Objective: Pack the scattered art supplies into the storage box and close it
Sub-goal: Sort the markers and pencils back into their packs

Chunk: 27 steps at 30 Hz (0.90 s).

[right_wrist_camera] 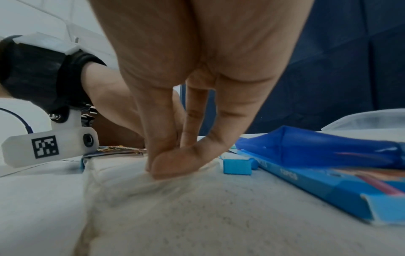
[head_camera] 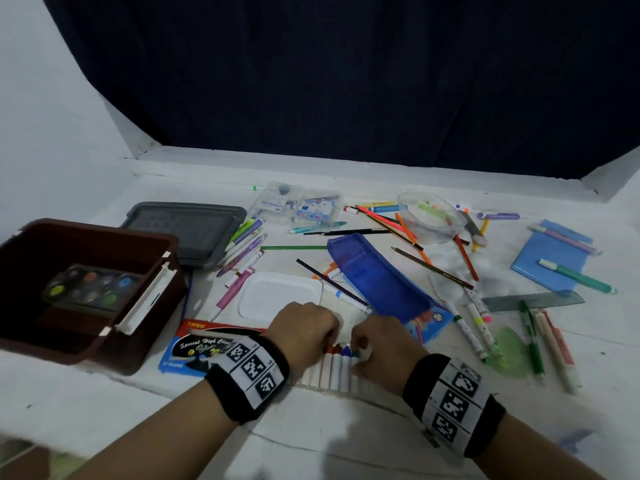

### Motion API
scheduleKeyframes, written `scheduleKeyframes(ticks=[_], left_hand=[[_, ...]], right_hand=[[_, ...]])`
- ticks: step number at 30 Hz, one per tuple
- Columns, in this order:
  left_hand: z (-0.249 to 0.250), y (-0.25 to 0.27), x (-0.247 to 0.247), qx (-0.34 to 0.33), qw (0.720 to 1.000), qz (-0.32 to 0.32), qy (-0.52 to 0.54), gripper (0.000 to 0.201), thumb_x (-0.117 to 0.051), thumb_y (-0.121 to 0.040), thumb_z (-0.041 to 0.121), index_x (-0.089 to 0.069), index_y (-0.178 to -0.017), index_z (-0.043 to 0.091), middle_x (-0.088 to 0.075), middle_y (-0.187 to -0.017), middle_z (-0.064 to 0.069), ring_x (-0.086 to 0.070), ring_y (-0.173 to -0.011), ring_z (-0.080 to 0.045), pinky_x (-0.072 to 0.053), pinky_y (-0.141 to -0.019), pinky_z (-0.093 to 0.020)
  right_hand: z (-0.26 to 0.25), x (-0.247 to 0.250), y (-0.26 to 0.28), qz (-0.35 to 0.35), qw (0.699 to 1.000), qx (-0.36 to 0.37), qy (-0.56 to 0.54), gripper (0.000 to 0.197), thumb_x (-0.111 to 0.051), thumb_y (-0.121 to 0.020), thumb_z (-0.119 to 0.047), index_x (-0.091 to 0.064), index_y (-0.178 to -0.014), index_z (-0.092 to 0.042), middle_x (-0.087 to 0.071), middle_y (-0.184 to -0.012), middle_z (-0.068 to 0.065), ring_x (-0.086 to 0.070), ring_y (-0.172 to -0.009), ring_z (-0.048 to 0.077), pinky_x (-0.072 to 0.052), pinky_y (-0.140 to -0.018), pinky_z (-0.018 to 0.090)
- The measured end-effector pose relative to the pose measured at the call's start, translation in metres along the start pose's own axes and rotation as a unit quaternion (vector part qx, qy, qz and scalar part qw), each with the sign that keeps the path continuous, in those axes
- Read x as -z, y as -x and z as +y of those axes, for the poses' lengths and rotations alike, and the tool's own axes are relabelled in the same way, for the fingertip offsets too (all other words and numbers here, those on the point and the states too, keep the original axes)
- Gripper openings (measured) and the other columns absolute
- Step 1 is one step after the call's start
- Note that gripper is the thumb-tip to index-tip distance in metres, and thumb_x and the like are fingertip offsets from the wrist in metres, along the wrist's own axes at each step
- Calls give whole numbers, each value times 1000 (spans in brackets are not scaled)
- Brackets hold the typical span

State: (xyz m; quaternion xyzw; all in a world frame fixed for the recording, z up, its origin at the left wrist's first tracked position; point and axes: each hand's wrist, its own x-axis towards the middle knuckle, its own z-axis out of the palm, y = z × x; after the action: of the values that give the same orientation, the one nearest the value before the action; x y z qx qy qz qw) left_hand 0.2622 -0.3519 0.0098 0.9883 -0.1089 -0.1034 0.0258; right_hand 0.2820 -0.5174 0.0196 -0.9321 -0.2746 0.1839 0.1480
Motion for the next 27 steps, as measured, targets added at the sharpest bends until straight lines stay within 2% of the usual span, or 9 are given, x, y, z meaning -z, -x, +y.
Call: scheduleKeyframes(ticks=[4, 8, 10, 12, 15, 18, 20, 24, 27], left_hand=[[2, 0, -2, -2, 1000, 0, -24, 14, -52, -93, 14, -63, -94, 24, -66, -100, -2, -61, -95, -26, -34, -73, -30], [-5, 5, -3, -3, 1000, 13, 27, 17, -57, -90, 14, -68, -97, 25, -68, -100, 1, -62, -95, -22, -43, -77, -31], [-10, 16, -3, -5, 997, 30, 76, 17, -57, -94, 22, -68, -105, 28, -68, -104, 4, -62, -98, -19, -48, -83, -31], [-18, 31, 0, -5, 988, 64, 142, 20, -56, -96, 32, -66, -113, 31, -68, -105, 6, -62, -98, -15, -49, -85, -32], [-32, 61, 16, -3, 965, 142, 222, 14, -55, -98, 40, -63, -108, 33, -64, -87, 13, -58, -81, -5, -49, -75, -29], [-52, 96, 47, 13, 932, 225, 284, 12, -55, -100, 42, -60, -95, 32, -59, -66, 7, -56, -63, -10, -47, -63, -32], [-72, 119, 70, 33, 911, 280, 301, 12, -58, -99, 38, -62, -91, 29, -57, -63, 3, -54, -59, -12, -43, -59, -27], [-129, 160, 99, 54, 901, 336, 270, 7, -62, -96, 33, -65, -93, 27, -67, -81, 10, -66, -76, -8, -47, -69, -22], [-182, 182, 94, 77, 926, 296, 223, 10, -61, -94, 41, -65, -102, 37, -66, -98, 19, -65, -94, -4, -48, -78, -24]], right_hand=[[-1, 1, -2, -16, 1000, 4, 3, 19, -75, -82, -28, -63, -95, -21, -58, -96, -7, -52, -87, 7, -38, -75, 17], [2, 7, -4, -21, 999, 28, 3, 23, -76, -80, -27, -54, -85, -27, -54, -88, -10, -49, -83, 7, -34, -67, 14], [5, 7, -6, -23, 999, 35, -3, 24, -76, -80, -29, -52, -85, -30, -57, -87, -11, -52, -79, 4, -36, -68, 13], [5, 6, -9, -10, 999, 40, -26, 19, -74, -81, -32, -56, -88, -32, -61, -88, -11, -58, -79, 3, -44, -72, 14], [-6, 10, -16, 37, 993, 51, -99, 11, -68, -87, -34, -61, -95, -32, -63, -88, -12, -62, -79, 3, -54, -77, 20], [-27, 14, -30, 105, 981, 92, -137, 3, -65, -90, -33, -62, -91, -32, -65, -82, -10, -64, -73, 6, -56, -74, 24], [-45, 17, -43, 141, 973, 116, -145, 4, -65, -90, -32, -62, -87, -31, -64, -78, -11, -63, -70, 7, -54, -71, 26], [-86, 20, -80, 160, 968, 155, -118, 2, -63, -90, -32, -62, -89, -30, -61, -78, -11, -59, -72, 7, -51, -71, 29], [-116, 12, -115, 141, 972, 172, -73, 11, -60, -92, -33, -62, -100, -26, -59, -87, -9, -54, -83, 10, -43, -76, 26]])
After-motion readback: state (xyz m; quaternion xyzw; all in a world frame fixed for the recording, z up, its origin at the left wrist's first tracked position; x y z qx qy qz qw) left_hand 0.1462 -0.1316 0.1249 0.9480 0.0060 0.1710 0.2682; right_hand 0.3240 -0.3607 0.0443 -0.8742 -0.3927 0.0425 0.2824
